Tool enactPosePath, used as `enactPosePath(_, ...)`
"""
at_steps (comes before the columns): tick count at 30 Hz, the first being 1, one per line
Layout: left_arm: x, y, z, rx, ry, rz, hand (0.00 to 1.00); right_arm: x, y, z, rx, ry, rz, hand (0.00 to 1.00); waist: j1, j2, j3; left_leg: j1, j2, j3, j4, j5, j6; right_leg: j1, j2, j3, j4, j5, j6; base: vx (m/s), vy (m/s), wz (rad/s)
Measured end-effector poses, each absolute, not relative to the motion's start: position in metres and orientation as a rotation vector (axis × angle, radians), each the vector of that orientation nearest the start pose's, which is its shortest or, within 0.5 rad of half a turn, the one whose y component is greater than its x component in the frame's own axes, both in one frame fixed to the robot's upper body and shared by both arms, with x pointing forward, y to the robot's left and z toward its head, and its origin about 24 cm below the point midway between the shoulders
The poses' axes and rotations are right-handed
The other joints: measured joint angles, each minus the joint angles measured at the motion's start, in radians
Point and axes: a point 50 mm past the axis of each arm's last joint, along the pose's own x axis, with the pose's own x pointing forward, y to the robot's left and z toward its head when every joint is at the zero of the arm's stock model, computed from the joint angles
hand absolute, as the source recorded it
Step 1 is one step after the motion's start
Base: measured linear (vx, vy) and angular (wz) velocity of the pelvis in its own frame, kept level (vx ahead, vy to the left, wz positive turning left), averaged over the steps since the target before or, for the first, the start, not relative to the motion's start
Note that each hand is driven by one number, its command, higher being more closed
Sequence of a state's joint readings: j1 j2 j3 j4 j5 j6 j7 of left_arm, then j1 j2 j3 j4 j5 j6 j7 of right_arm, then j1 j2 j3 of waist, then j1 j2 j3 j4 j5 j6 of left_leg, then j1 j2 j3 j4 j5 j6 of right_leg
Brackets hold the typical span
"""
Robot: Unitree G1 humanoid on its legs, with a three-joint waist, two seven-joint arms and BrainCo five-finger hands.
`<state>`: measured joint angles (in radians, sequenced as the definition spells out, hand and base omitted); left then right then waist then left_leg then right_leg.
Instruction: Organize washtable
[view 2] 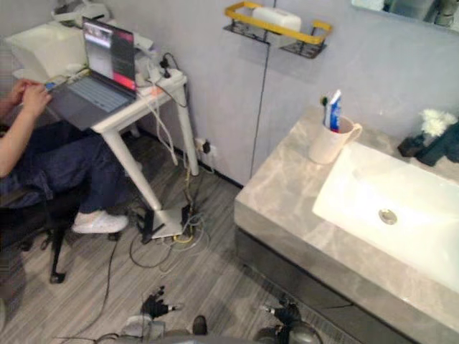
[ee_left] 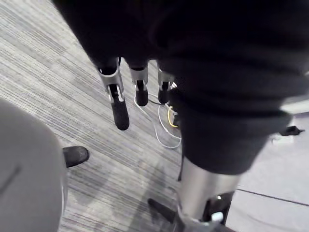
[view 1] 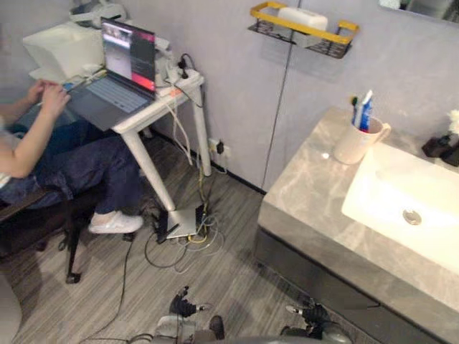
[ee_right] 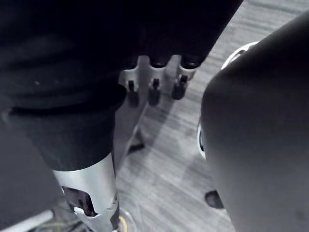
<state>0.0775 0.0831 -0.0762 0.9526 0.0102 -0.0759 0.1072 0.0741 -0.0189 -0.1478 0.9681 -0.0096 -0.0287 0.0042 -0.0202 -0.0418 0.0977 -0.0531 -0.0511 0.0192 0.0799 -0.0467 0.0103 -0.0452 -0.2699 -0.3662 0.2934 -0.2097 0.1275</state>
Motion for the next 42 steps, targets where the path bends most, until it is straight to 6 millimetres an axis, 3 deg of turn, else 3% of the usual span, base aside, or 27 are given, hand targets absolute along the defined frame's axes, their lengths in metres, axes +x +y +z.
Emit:
enactPosePath(1, 0.123, 0.176, -0.149, 0.160, 0.947, 0.074, 0.00, 0.115, -0.179, -0.154, 0.051, 1.009, -0.160, 0.00, -0.004, 0.000, 0.000, -0.009, -0.010, -0.032, 0.010, -0.002, 0.004, -0.008, 0.028, 0.062, 0.006, -0.026, -0.014, -0.01, -0.053, 1.48)
enactPosePath(3, 0.124, 0.176, -0.149, 0.160, 0.942, 0.074, 0.00, 0.116, -0.177, -0.155, 0.045, 1.016, -0.146, 0.00, -0.019, -0.010, 0.002, -0.045, -0.056, -0.170, 0.055, 0.003, 0.014, -0.009, 0.145, 0.318, 0.042, -0.085, -0.099, 0.05, -0.113, 1.82)
enactPosePath(6, 0.129, 0.177, -0.147, 0.164, 0.932, 0.074, 0.00, 0.119, -0.175, -0.155, 0.027, 1.024, -0.118, 0.00, -0.017, -0.008, 0.018, -0.058, -0.077, -0.324, 0.087, 0.008, 0.011, -0.030, 0.224, 0.540, 0.151, -0.092, -0.134, 0.07, -0.135, 1.65)
enactPosePath(8, 0.128, 0.182, -0.147, 0.172, 0.929, 0.083, 0.00, 0.118, -0.167, -0.156, 0.035, 1.029, -0.097, 0.00, -0.001, -0.036, 0.021, -0.064, -0.107, -0.381, 0.110, 0.003, 0.000, -0.001, 0.216, 0.557, 0.109, -0.102, -0.104, 0.04, -0.147, 1.35)
enactPosePath(9, 0.135, 0.179, -0.144, 0.148, 0.904, 0.099, 0.00, 0.120, -0.165, -0.156, 0.042, 1.022, -0.093, 0.00, 0.036, -0.041, 0.021, -0.083, -0.108, -0.407, 0.117, 0.011, -0.012, 0.012, 0.205, 0.504, 0.095, -0.108, -0.104, 0.03, -0.140, 1.06)
enactPosePath(12, 0.142, 0.169, -0.142, 0.111, 0.879, 0.101, 0.00, 0.130, -0.161, -0.152, 0.031, 0.989, -0.073, 0.00, 0.037, -0.022, 0.031, -0.139, -0.123, -0.446, 0.143, 0.043, -0.030, 0.029, 0.211, 0.381, 0.065, -0.105, -0.108, -0.01, -0.125, 1.36)
enactPosePath(14, 0.145, 0.166, -0.139, 0.102, 0.861, 0.100, 0.00, 0.133, -0.154, -0.151, 0.047, 0.983, -0.063, 0.00, 0.042, -0.019, 0.039, -0.156, -0.120, -0.403, 0.142, 0.080, -0.022, 0.060, 0.210, 0.304, 0.038, -0.087, -0.118, -0.05, -0.002, 1.45)
enactPosePath(15, 0.148, 0.166, -0.138, 0.100, 0.849, 0.099, 0.00, 0.137, -0.150, -0.150, 0.056, 0.973, -0.055, 0.00, 0.049, -0.022, 0.045, -0.162, -0.112, -0.307, 0.115, 0.121, 0.000, 0.067, 0.204, 0.262, 0.030, -0.075, -0.128, -0.08, 0.031, 1.15)
enactPosePath(16, 0.151, 0.165, -0.136, 0.098, 0.836, 0.098, 0.00, 0.142, -0.147, -0.148, 0.060, 0.957, -0.049, 0.00, 0.046, -0.010, 0.051, -0.177, -0.068, -0.113, 0.129, 0.080, 0.050, 0.079, 0.210, 0.213, 0.009, -0.067, -0.132, -0.08, 0.021, 1.08)
enactPosePath(17, 0.153, 0.165, -0.136, 0.098, 0.837, 0.098, 0.00, 0.144, -0.146, -0.147, 0.061, 0.950, -0.047, 0.00, 0.039, 0.002, 0.055, -0.194, -0.034, 0.005, 0.187, 0.035, 0.063, 0.090, 0.215, 0.185, -0.001, -0.068, -0.132, -0.07, 0.044, 0.96)
enactPosePath(18, 0.152, 0.163, -0.137, 0.098, 0.843, 0.091, 0.00, 0.148, -0.146, -0.146, 0.057, 0.943, -0.045, 0.00, 0.034, 0.020, 0.067, -0.213, 0.050, 0.219, 0.283, -0.055, 0.073, 0.097, 0.227, 0.139, 0.009, -0.068, -0.132, -0.05, 0.060, 0.94)
enactPosePath(19, 0.149, 0.159, -0.139, 0.097, 0.854, 0.075, 0.00, 0.147, -0.150, -0.147, 0.049, 0.949, -0.049, 0.00, 0.035, 0.050, 0.066, -0.208, 0.083, 0.310, 0.281, -0.072, 0.109, 0.100, 0.240, 0.110, 0.027, -0.069, -0.131, -0.06, 0.087, 0.87)
enactPosePath(20, 0.149, 0.158, -0.139, 0.099, 0.856, 0.068, 0.00, 0.147, -0.150, -0.147, 0.048, 0.949, -0.049, 0.00, 0.037, 0.050, 0.066, -0.202, 0.068, 0.296, 0.264, -0.057, 0.116, 0.099, 0.236, 0.105, 0.030, -0.072, -0.128, -0.02, 0.127, 0.87)
enactPosePath(21, 0.149, 0.157, -0.140, 0.114, 0.861, 0.051, 0.00, 0.144, -0.151, -0.148, 0.048, 0.957, -0.053, 0.00, 0.035, 0.040, 0.066, -0.164, 0.011, 0.253, 0.170, -0.025, 0.098, 0.108, 0.216, 0.088, 0.017, -0.082, -0.115, -0.03, 0.158, 0.98)
enactPosePath(22, 0.149, 0.154, -0.141, 0.120, 0.875, 0.034, 0.00, 0.140, -0.155, -0.149, 0.039, 0.965, -0.061, 0.00, 0.025, 0.031, 0.062, -0.133, -0.028, 0.250, 0.092, -0.031, 0.084, 0.128, 0.198, 0.088, -0.029, -0.084, -0.113, -0.03, 0.148, 1.04)
enactPosePath(23, 0.149, 0.156, -0.142, 0.122, 0.880, 0.035, 0.00, 0.138, -0.152, -0.150, 0.048, 0.974, -0.056, 0.00, 0.017, 0.005, 0.067, -0.132, -0.039, 0.268, 0.107, -0.053, 0.080, 0.138, 0.167, 0.086, -0.059, -0.082, -0.113, -0.01, 0.118, 0.99)
enactPosePath(24, 0.153, 0.160, -0.140, 0.134, 0.873, 0.036, 0.00, 0.140, -0.152, -0.150, 0.044, 0.970, -0.054, 0.00, 0.012, 0.017, 0.067, -0.196, 0.014, 0.274, 0.351, -0.146, 0.179, 0.144, 0.154, 0.043, -0.029, -0.081, -0.080, 0.03, 0.067, 0.65)
enactPosePath(25, 0.149, 0.163, -0.142, 0.141, 0.889, 0.033, 0.00, 0.144, -0.154, -0.148, 0.035, 0.957, -0.053, 0.00, 0.017, 0.049, 0.063, -0.197, 0.085, 0.235, 0.442, -0.194, 0.143, 0.144, 0.178, 0.028, 0.018, -0.103, -0.064, 0.05, 0.114, 0.77)
enactPosePath(26, 0.145, 0.165, -0.145, 0.148, 0.915, 0.027, 0.00, 0.147, -0.154, -0.148, 0.026, 0.956, -0.049, 0.00, 0.010, 0.035, 0.070, -0.173, 0.031, 0.162, 0.410, -0.219, 0.077, 0.133, 0.140, 0.032, 0.103, -0.141, -0.048, 0.06, 0.164, 0.68)
enactPosePath(27, 0.145, 0.167, -0.145, 0.161, 0.916, 0.022, 0.00, 0.143, -0.157, -0.149, 0.016, 0.969, -0.050, 0.00, 0.007, 0.014, 0.067, -0.143, -0.002, 0.151, 0.362, -0.190, 0.089, 0.095, 0.104, 0.044, 0.178, -0.141, -0.049, 0.05, 0.150, 0.74)
enactPosePath(30, 0.142, 0.169, -0.146, 0.191, 0.925, 0.001, 0.00, 0.143, -0.156, -0.149, 0.008, 0.966, -0.041, 0.00, 0.009, 0.003, 0.058, -0.120, -0.060, 0.080, 0.270, -0.131, 0.094, 0.019, 0.101, 0.172, 0.266, -0.139, -0.054, 0.05, 0.151, 0.93)
enactPosePath(33, 0.140, 0.170, -0.146, 0.205, 0.929, -0.005, 0.00, 0.143, -0.156, -0.149, 0.006, 0.965, -0.042, 0.00, 0.011, 0.007, 0.058, -0.073, -0.105, 0.001, 0.166, -0.084, 0.052, -0.014, 0.111, 0.275, 0.226, -0.139, -0.051, 0.07, 0.053, 0.77)
enactPosePath(36, 0.129, 0.172, -0.150, 0.208, 0.961, -0.001, 0.00, 0.146, -0.160, -0.147, -0.009, 0.952, -0.040, 0.00, 0.010, 0.037, 0.048, -0.042, -0.112, -0.078, 0.105, -0.036, 0.076, -0.072, 0.156, 0.395, 0.203, -0.131, -0.037, 0.09, 0.030, 0.74)
enactPosePath(38, 0.127, 0.173, -0.151, 0.209, 0.967, 0.002, 0.00, 0.146, -0.160, -0.147, -0.011, 0.950, -0.038, 0.00, 0.011, 0.034, 0.045, -0.010, -0.123, -0.128, 0.063, -0.002, 0.080, -0.096, 0.169, 0.425, 0.191, -0.121, -0.021, 0.10, -0.036, 0.89)
enactPosePath(39, 0.125, 0.174, -0.151, 0.203, 0.972, 0.009, 0.00, 0.146, -0.159, -0.147, -0.017, 0.952, -0.028, 0.00, 0.010, 0.033, 0.044, 0.019, -0.132, -0.164, 0.023, 0.019, 0.060, -0.097, 0.168, 0.421, 0.187, -0.117, -0.020, 0.09, -0.072, 0.98)
enactPosePath(41, 0.122, 0.175, -0.152, 0.182, 0.980, 0.036, 0.00, 0.143, -0.157, -0.148, -0.024, 0.959, -0.016, 0.00, 0.011, 0.031, 0.037, 0.051, -0.130, -0.199, -0.032, 0.001, -0.016, -0.091, 0.180, 0.416, 0.133, -0.110, -0.032, 0.07, -0.077, 0.99)
enactPosePath(42, 0.125, 0.185, -0.150, 0.169, 0.969, 0.087, 0.00, 0.145, -0.145, -0.147, -0.002, 0.949, 0.007, 0.00, 0.007, -0.016, 0.036, -0.024, -0.099, -0.036, 0.088, -0.105, 0.019, -0.078, 0.151, 0.405, 0.065, -0.065, -0.038, 0.04, -0.148, 1.27)
